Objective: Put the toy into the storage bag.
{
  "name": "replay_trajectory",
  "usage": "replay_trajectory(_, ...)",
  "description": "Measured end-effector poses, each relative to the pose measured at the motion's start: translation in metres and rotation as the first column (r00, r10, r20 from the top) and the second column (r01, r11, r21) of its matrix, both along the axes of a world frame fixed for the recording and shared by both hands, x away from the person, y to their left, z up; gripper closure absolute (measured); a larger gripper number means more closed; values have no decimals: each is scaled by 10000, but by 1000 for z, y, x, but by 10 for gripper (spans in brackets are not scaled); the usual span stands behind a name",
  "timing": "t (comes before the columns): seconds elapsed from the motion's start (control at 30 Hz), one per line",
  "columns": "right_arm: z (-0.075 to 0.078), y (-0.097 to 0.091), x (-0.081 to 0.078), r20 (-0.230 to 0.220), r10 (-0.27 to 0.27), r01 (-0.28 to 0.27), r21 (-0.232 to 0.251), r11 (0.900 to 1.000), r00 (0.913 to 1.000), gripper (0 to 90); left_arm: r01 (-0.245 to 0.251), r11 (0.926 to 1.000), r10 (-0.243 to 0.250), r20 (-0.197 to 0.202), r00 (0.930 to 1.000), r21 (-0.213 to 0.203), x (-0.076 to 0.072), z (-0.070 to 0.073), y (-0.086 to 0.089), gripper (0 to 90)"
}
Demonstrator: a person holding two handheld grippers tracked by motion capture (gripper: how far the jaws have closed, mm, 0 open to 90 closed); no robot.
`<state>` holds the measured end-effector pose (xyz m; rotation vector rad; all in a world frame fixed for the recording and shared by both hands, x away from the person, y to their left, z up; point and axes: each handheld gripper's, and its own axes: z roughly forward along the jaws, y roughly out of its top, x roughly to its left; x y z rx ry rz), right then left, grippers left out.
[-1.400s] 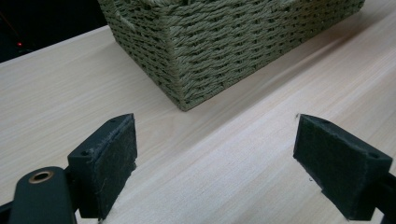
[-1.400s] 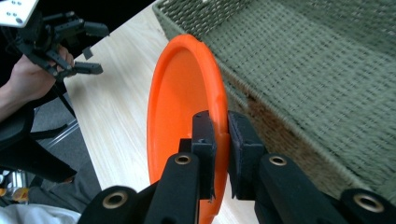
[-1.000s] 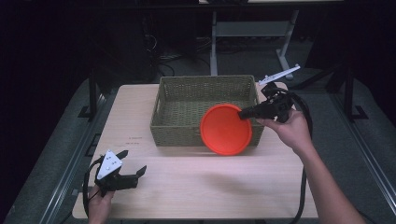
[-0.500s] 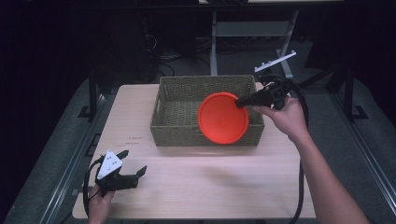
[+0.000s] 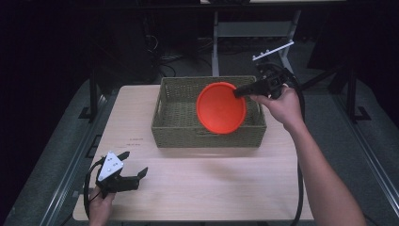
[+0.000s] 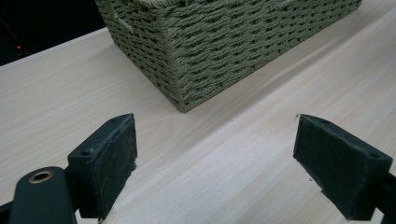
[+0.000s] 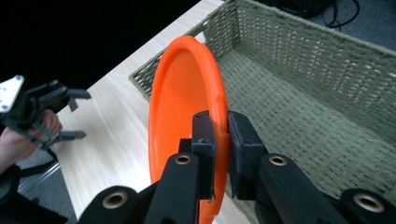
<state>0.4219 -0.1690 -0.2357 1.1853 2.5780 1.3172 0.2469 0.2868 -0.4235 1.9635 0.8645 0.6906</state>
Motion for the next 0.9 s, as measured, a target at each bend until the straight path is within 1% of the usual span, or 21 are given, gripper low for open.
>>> replay_trajectory(0.13, 2, 2, 9, -67, -141, 142, 134, 9998, 9999, 821, -4, 10000, 4, 6, 10000, -22, 0, 0, 1, 129)
replay_trajectory(0.3, 2, 6, 23, -103, -355, 356, 52, 9994, 9993, 821, -8, 10000, 8, 13, 10000, -51, 0, 0, 1, 129)
replay_trajectory(0.37, 1, 7, 29, -114, -414, 415, 113, 9991, 9991, 821, -6, 10000, 6, 6, 10000, -60, 0, 0, 1, 129)
replay_trajectory(0.5, -3, 11, 40, -286, -666, 665, -40, 9978, 9974, 821, 6, 10000, -6, 55, 10000, -30, 0, 0, 1, 129)
replay_trajectory(0.6, -7, 11, 48, -364, -814, 813, -42, 9967, 9960, 821, -16, 9999, 16, 49, 10000, -111, -1, 0, 0, 129)
replay_trajectory(0.7, -11, 11, 54, -404, -1006, 1005, -34, 9949, 9941, 821, 24, 10000, -24, 49, 10000, -10, -1, 0, 1, 128)
replay_trajectory(0.8, -17, 11, 62, -513, -1253, 1254, -21, 9921, 9908, 821, 22, 10000, -22, 43, 10000, 20, -2, 0, 2, 129)
replay_trajectory(0.9, -25, 12, 69, -566, -1463, 1456, -167, 9892, 9876, 821, 17, 10000, -17, 55, 10000, 23, -2, 0, 2, 129)
